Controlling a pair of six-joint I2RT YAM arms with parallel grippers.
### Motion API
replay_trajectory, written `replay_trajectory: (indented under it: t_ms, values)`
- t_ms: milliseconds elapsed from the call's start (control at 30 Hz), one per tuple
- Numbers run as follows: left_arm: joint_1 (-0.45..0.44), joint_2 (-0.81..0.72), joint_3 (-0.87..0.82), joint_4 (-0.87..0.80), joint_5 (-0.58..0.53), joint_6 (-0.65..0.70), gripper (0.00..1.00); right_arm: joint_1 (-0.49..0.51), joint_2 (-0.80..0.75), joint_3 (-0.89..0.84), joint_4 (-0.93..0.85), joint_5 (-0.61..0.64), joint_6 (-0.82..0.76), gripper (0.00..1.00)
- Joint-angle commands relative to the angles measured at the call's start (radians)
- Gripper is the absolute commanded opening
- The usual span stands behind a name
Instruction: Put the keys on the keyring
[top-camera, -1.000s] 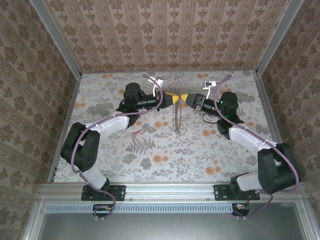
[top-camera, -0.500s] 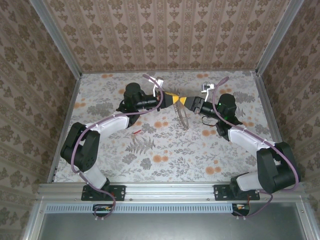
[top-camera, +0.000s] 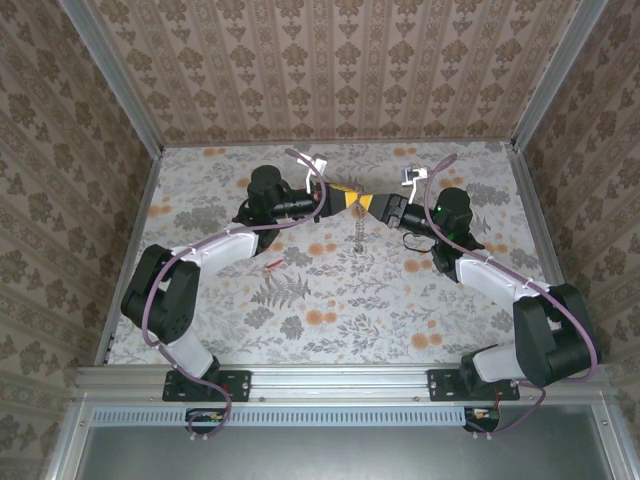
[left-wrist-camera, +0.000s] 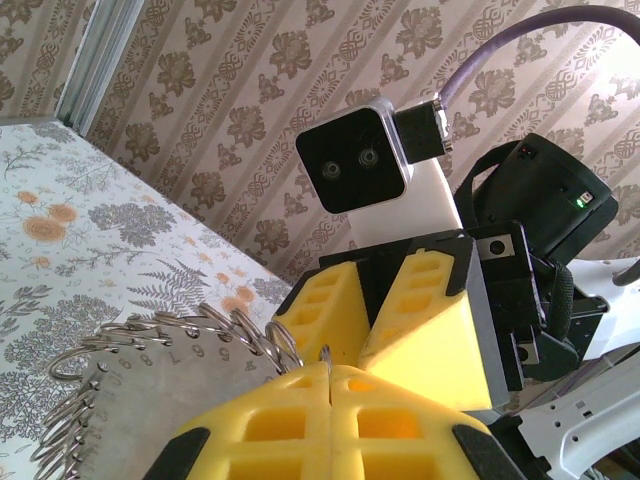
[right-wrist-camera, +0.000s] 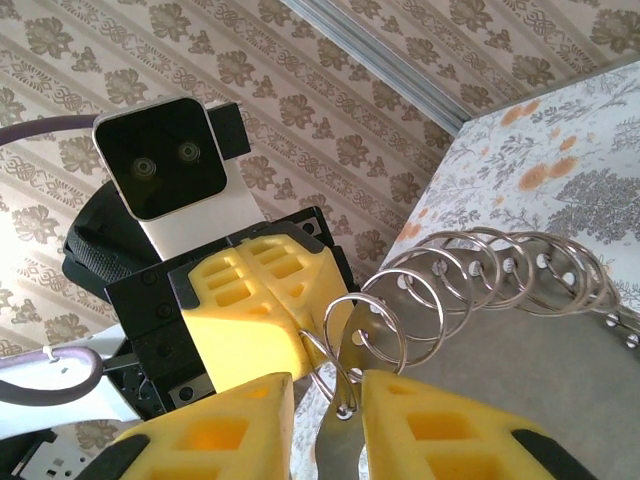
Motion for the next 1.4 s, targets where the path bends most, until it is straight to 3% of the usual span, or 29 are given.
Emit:
replay_trajectory:
  t_ms: [0,167,333,467,700,867,1067,1367]
  values:
    - [-0.003,-0.038,0.039,0.043,0.026,0.015,0.00,0.009,0.009,0.035,0.045,-0.023,-0.005,0.24]
    - [-0.008,-0.029,0.043,0.041,0.028,0.015,0.00,0.010,0.009,0.048,0.058,-0.028,0.004,0.17]
    - [-0.014,-0.022,0.052,0.038,0.037,0.014,0.00,0.009,0.009,0.062,0.052,-0.028,-0.002,0.00]
    - [-0.005,-0.027,0.060,0.015,0.017,0.009,0.00,0.008,0.009,0.070,0.008,-0.015,-0.051,0.00]
    - [0.078,-0.122,0.053,-0.073,0.003,0.032,0.48,-0.016,-0.040,0.134,-0.207,-0.064,-0.328,0.00]
    - [0.107,-0.194,0.112,-0.296,0.009,0.158,0.64,-0.021,-0.048,0.206,-0.278,-0.158,-0.464,0.00]
    - [0.115,-0.214,0.221,-0.546,0.006,0.294,0.71,-0.014,-0.041,0.258,-0.181,-0.197,-0.460,0.00]
    - [0.115,-0.197,0.228,-0.432,-0.026,0.196,0.74,0.025,0.003,0.223,0.272,-0.031,-0.242,0.00]
